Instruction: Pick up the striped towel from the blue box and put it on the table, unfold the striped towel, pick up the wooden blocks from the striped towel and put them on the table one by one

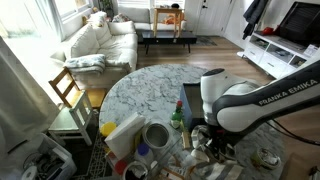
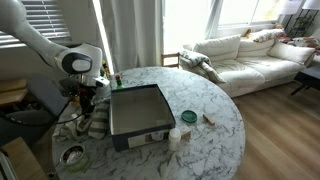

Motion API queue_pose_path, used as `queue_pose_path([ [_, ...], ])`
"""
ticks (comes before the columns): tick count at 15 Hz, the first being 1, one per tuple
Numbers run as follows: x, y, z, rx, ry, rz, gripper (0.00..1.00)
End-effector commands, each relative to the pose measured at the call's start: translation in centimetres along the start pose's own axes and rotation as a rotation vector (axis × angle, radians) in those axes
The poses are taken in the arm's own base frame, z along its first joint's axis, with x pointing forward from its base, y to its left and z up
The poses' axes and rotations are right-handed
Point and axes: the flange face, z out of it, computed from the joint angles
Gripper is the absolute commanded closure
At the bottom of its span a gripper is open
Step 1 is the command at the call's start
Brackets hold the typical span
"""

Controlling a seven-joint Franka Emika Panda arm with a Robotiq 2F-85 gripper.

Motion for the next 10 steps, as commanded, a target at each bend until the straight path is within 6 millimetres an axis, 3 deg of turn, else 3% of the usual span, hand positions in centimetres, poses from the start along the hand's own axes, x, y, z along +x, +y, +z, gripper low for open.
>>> queue_pose_path([
  [1,-0.09,0.11,0.02,-0.006,-0.027,-0.007,0.86],
  [5,-0.12,0.09,0.3,-0.007,-0.04,-0.008,1.0],
  [6,-0.13,0.09,0.33,-0.008,-0.042,-0.007,0.78],
  [10,-0.21,0.2,0.5,-0.014,-0.052,-0.002,0.6],
])
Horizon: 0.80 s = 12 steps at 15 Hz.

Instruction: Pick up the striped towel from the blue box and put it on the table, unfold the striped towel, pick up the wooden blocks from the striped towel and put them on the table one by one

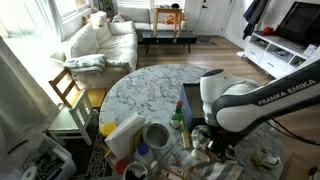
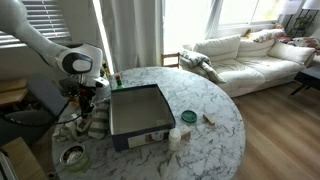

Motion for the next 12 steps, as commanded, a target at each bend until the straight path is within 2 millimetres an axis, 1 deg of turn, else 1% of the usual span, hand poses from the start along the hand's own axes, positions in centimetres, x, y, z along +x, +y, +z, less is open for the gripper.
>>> queue_pose_path([
  [1,-0.1,0.2,0.3,-0.008,-0.027,-0.002,0.51],
  [6,0.3,-0.3,1.4,0.01,-0.034,-0.006,0.13],
  [7,0.4,-0.4,1.7,0.016,-0.036,-0.003,0.08],
  [8,0.5,-0.4,1.9,0.017,-0.038,-0.001,0.14],
  [9,0.5,-0.4,2.1,0.018,-0.041,0.001,0.34],
  [10,0.6,-0.3,2.2,0.019,-0.042,0.002,0.39],
  [11,0.7,-0.3,2.3,0.018,-0.044,0.004,0.42],
  [12,0.7,-0.2,2.3,0.018,-0.044,0.005,0.49],
])
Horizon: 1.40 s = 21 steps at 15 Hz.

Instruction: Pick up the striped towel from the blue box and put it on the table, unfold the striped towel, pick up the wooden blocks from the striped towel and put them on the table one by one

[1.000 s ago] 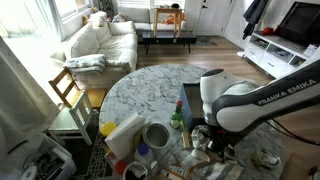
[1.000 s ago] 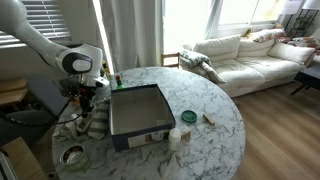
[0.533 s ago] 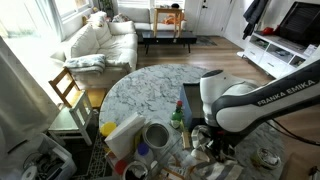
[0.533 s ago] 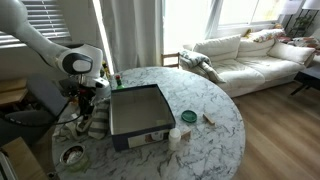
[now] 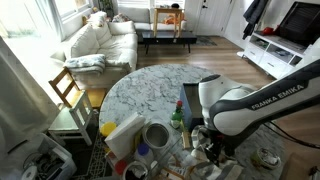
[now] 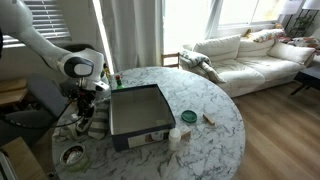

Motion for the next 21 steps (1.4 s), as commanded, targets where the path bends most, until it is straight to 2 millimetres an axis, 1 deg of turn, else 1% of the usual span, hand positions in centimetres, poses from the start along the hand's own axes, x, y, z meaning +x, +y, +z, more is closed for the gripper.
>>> queue_pose_path([
  [1,0.5,0.0,0.4,0.018,-0.002,-0.001,0.59],
  [2,0.5,0.0,0.3,0.018,0.0,0.001,0.66],
  [3,0.5,0.1,0.1,0.02,0.004,0.004,0.75],
  [4,0.6,0.2,0.0,0.022,0.008,0.008,0.73],
  [5,0.7,0.2,-0.2,0.024,0.012,0.01,0.38],
  [6,0.8,0.3,-0.4,0.025,0.016,0.011,0.42],
  [7,0.8,0.3,-0.6,0.027,0.021,0.013,0.41],
  [8,1.0,0.3,-0.7,0.03,0.025,0.013,0.34],
  [9,1.1,0.2,-0.7,0.032,0.027,0.011,0.66],
  [10,1.2,0.1,-0.8,0.033,0.028,0.009,0.73],
  [11,1.2,0.0,-0.7,0.035,0.027,0.007,0.73],
  [12,1.3,0.0,-0.6,0.035,0.026,0.005,0.8],
  [13,1.3,0.0,-0.5,0.035,0.024,0.006,0.9],
  [14,1.3,0.1,-0.4,0.034,0.022,0.007,0.97],
  [15,1.4,0.1,-0.3,0.035,0.019,0.008,1.0],
  [17,1.4,0.0,-0.1,0.037,0.015,0.008,0.96],
  [19,1.4,0.1,-0.4,0.041,0.013,0.01,0.96],
  [21,1.1,0.3,-1.5,0.051,0.02,0.021,0.96],
])
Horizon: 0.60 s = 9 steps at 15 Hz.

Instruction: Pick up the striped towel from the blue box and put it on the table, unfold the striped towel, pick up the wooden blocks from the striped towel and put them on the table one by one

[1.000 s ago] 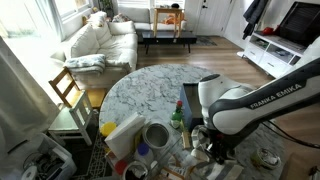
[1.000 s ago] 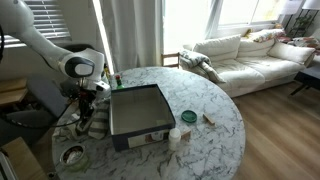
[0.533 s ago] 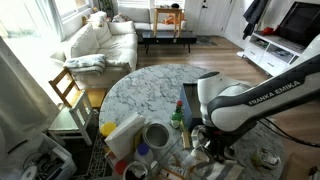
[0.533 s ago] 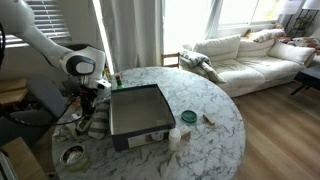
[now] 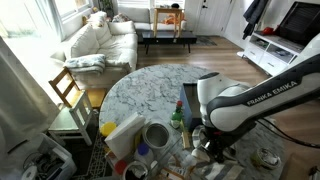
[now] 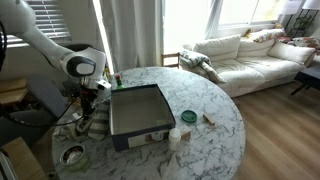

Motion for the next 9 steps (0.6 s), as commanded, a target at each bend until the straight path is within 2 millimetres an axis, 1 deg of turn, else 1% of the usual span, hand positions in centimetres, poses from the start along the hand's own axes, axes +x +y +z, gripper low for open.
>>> queue_pose_path([
  [1,0.0,0.5,-1.7,0.027,0.006,0.009,0.96],
  [3,-0.5,0.7,-3.6,0.021,0.0,0.01,0.96],
  [5,-1.2,0.9,-5.0,0.012,-0.04,0.001,0.96],
  [7,-2.1,1.4,-6.2,-0.009,-0.093,-0.007,0.96],
  [9,-3.5,2.1,-7.1,-0.028,-0.161,-0.023,0.96],
])
